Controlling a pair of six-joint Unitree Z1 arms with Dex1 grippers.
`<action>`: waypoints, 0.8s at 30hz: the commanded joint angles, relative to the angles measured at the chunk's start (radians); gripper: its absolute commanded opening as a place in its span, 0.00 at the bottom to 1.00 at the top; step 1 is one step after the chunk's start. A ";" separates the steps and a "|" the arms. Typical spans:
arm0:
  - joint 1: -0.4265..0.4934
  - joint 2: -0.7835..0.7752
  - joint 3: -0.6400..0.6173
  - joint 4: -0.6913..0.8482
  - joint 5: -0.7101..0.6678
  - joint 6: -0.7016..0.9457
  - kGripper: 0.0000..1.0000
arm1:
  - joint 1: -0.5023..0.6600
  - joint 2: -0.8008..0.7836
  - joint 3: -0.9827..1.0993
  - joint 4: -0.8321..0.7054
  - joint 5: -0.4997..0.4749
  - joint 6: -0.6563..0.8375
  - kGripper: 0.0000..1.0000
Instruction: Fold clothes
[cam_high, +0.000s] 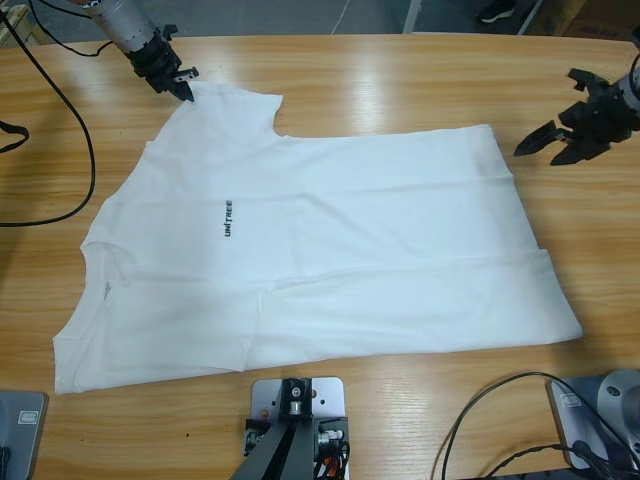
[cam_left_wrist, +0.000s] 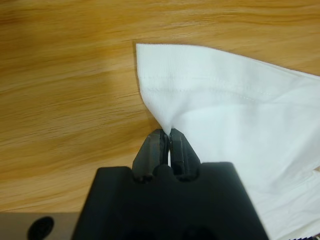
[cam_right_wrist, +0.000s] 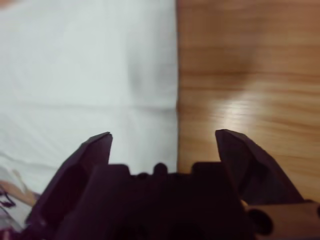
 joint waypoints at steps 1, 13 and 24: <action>-0.005 0.125 -0.544 0.012 0.026 0.013 0.00 | -0.054 0.115 0.128 -0.345 0.222 0.044 0.69; -0.006 0.134 -0.543 0.015 0.026 0.013 0.00 | -0.073 0.232 0.115 -0.486 0.271 0.026 0.69; -0.006 0.137 -0.543 0.015 0.026 0.009 0.00 | -0.072 0.302 0.083 -0.491 0.307 -0.005 0.36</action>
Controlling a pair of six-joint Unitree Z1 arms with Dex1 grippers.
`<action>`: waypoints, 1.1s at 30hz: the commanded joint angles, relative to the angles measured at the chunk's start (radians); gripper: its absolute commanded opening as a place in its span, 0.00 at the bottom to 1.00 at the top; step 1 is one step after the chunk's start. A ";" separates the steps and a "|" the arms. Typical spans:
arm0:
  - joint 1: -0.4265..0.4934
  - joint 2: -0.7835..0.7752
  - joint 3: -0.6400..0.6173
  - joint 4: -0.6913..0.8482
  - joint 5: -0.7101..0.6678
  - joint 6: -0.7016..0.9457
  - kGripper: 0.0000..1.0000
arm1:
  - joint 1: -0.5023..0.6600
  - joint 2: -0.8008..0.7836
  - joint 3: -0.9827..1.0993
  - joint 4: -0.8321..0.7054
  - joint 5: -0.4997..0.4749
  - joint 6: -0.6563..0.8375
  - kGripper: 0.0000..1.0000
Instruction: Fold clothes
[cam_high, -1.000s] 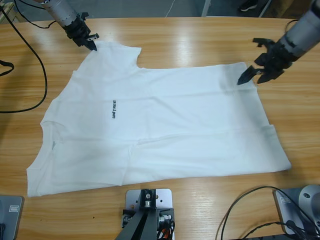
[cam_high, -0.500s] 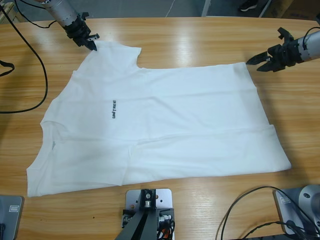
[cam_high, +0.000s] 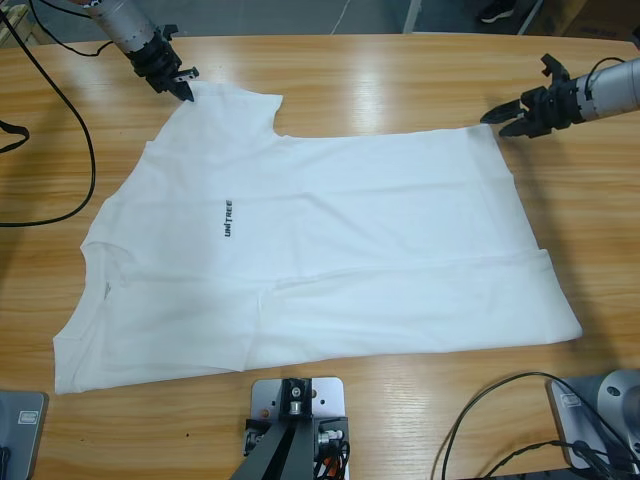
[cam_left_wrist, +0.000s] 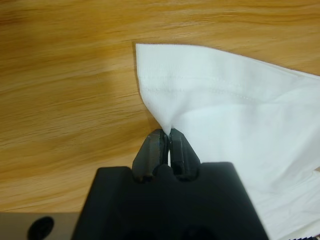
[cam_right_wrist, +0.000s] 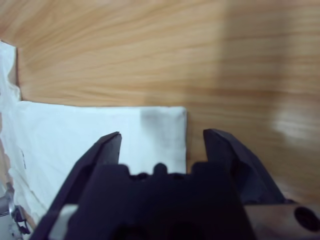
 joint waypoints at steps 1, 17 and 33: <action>-0.005 0.138 -0.543 0.015 0.023 0.008 0.00 | -0.012 0.110 0.020 -0.003 0.052 -0.030 0.35; -0.014 0.135 -0.543 0.022 0.027 0.005 0.00 | -0.012 0.140 -0.018 0.020 0.027 -0.083 0.00; -0.028 0.080 -0.544 0.078 0.030 -0.010 0.00 | 0.009 -0.056 0.004 0.060 0.009 -0.065 0.00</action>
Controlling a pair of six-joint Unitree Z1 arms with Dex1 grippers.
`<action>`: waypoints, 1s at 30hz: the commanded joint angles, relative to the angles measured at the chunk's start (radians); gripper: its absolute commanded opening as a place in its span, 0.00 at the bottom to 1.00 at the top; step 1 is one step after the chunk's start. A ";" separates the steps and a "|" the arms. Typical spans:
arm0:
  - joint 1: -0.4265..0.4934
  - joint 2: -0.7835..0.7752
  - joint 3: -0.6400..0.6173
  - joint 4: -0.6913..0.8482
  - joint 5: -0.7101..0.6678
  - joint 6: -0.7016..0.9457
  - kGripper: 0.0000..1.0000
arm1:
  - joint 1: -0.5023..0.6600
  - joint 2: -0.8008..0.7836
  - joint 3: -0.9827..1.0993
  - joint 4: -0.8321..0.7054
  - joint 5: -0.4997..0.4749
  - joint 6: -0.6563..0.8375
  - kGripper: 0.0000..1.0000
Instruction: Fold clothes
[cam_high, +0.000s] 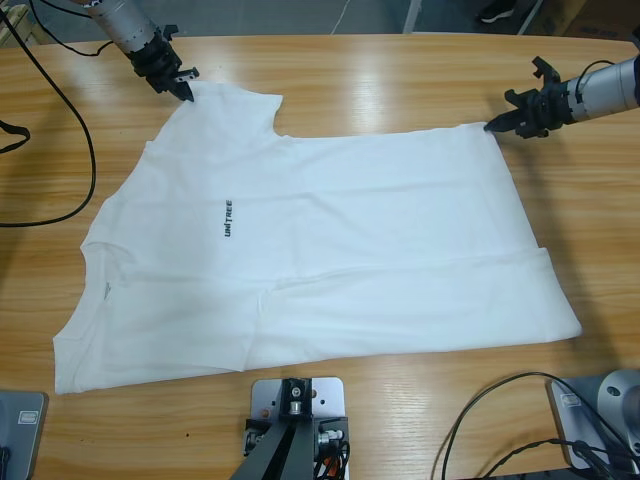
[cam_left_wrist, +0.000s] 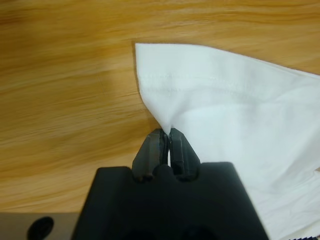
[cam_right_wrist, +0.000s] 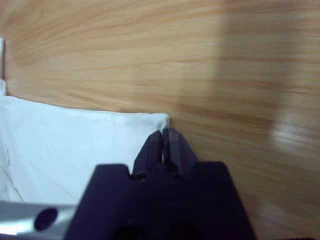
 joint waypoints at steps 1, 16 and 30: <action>-0.028 0.074 -0.544 0.092 0.027 -0.019 0.00 | 0.015 -0.116 0.049 0.070 0.006 0.013 0.00; -0.048 -0.067 -0.517 0.256 0.025 -0.079 0.00 | 0.015 -0.236 0.168 0.166 -0.013 -0.021 0.00; -0.102 -0.335 -0.112 0.255 0.003 -0.118 0.00 | 0.015 -0.356 0.203 0.279 -0.002 -0.044 0.00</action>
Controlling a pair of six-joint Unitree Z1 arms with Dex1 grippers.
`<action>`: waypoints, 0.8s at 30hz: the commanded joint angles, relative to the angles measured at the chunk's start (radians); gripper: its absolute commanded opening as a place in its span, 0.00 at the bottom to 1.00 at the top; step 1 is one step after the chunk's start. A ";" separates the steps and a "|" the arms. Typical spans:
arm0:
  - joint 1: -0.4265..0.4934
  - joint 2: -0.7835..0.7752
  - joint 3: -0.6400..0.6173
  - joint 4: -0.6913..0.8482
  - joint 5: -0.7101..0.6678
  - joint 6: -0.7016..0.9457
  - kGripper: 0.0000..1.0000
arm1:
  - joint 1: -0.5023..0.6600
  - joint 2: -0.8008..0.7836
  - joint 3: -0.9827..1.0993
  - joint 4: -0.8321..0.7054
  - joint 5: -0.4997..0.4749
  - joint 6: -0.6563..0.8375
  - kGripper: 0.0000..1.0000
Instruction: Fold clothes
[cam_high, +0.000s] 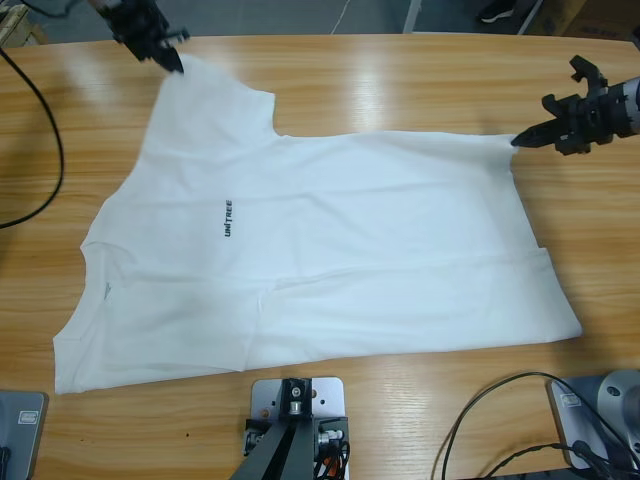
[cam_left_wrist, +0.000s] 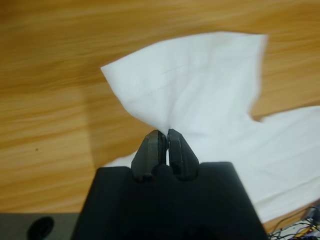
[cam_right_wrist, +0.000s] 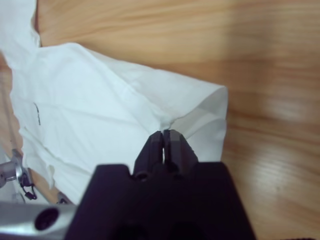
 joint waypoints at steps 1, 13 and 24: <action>-0.041 -0.144 -0.124 0.165 -0.018 -0.044 0.00 | 0.009 -0.056 0.047 0.070 -0.003 -0.027 0.00; -0.069 -0.390 0.418 0.070 -0.070 -0.038 0.00 | 0.011 -0.158 0.047 0.304 -0.057 -0.055 0.00; -0.073 -0.739 1.099 -0.415 -0.013 -0.121 0.00 | 0.018 -0.216 0.068 0.381 -0.081 -0.066 0.00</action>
